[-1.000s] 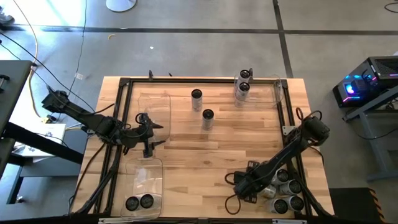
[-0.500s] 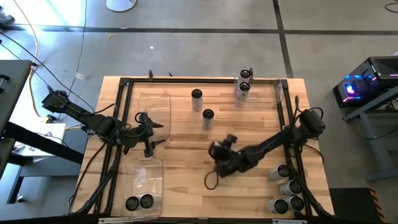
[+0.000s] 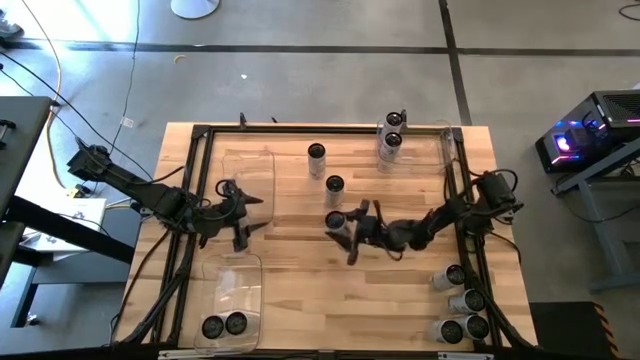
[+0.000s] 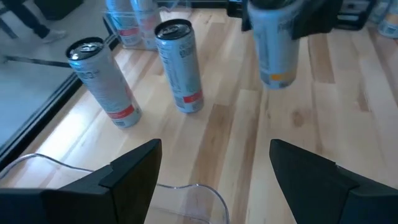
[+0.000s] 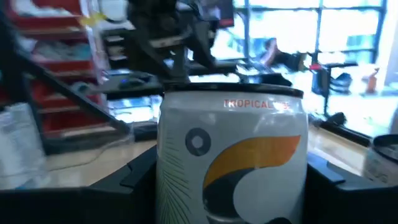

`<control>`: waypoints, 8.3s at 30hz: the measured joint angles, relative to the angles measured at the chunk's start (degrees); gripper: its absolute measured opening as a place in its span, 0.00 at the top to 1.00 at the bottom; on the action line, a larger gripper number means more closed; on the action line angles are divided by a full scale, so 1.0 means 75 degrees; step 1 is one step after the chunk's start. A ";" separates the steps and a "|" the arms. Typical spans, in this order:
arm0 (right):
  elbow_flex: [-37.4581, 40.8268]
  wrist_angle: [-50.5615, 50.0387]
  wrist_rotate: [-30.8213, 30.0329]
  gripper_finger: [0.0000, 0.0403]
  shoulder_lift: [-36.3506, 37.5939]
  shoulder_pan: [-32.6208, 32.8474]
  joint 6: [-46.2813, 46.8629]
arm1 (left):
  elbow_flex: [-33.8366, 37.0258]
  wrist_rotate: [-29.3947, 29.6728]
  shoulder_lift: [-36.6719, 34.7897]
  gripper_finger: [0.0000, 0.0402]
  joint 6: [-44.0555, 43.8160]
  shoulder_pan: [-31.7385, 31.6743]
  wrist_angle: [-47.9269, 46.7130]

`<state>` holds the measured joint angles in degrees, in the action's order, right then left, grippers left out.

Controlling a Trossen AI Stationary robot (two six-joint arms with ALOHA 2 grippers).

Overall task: Sort soda cans
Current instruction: Put the white yellow soda can into the top left transparent bin

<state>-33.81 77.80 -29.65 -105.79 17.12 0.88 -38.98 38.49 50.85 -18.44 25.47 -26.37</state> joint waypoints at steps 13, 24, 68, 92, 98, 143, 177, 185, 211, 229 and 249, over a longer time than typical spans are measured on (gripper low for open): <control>-0.0438 0.1626 0.0590 0.42 -0.1554 -0.0156 -0.0368 | 0.0000 0.0425 0.0039 0.27 -0.0014 0.0003 0.0581; -0.0526 0.1635 0.1100 0.42 -0.1808 -0.0089 -0.0310 | 0.0000 -0.0246 0.1203 0.27 -0.0187 0.0009 0.1746; -0.0526 0.0767 0.0365 0.32 -0.1801 0.0513 -0.0501 | 0.0000 -0.1192 0.2886 0.27 -0.0415 -0.0409 0.3696; -0.0529 0.1595 0.0170 0.31 -0.1722 0.0525 -0.0643 | 0.0000 -0.1467 0.4255 0.27 0.1693 -0.0423 0.6508; -0.0529 0.1615 0.0209 0.31 -0.1180 0.0751 -0.1032 | 0.0000 -0.1467 0.4255 0.27 0.1690 -0.0423 0.6499; 0.0363 -0.7117 0.0112 0.31 0.2190 0.1229 0.3672 | -0.2127 -0.0760 0.6330 0.27 0.2025 -0.0909 0.4958; 0.0357 -0.5182 0.0572 0.31 0.2196 0.0475 0.2216 | -0.2127 -0.1645 0.6059 0.27 0.2088 -0.0970 0.4336; 0.0357 -0.5032 0.0848 0.31 0.2196 0.0109 0.2213 | -0.2127 -0.0833 0.5669 0.27 0.1933 -0.0638 0.3731; 0.0357 -0.5216 0.0449 0.31 0.2196 0.0560 0.2446 | -0.2130 -0.2898 0.5869 0.27 0.1547 -0.1603 0.4526; 0.0360 -0.4814 0.1067 0.31 0.2196 0.0285 0.2082 | -0.2130 -0.3347 0.5992 0.27 0.1466 -0.1775 0.5231; 0.0360 -0.5614 -0.1037 0.31 0.2196 0.1241 0.2986 | -0.2122 -0.2725 0.5722 0.39 0.1511 -0.1604 0.4744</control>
<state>-31.11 35.69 -37.43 -89.32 26.43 23.27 -54.89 18.05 93.76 -7.10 13.44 9.21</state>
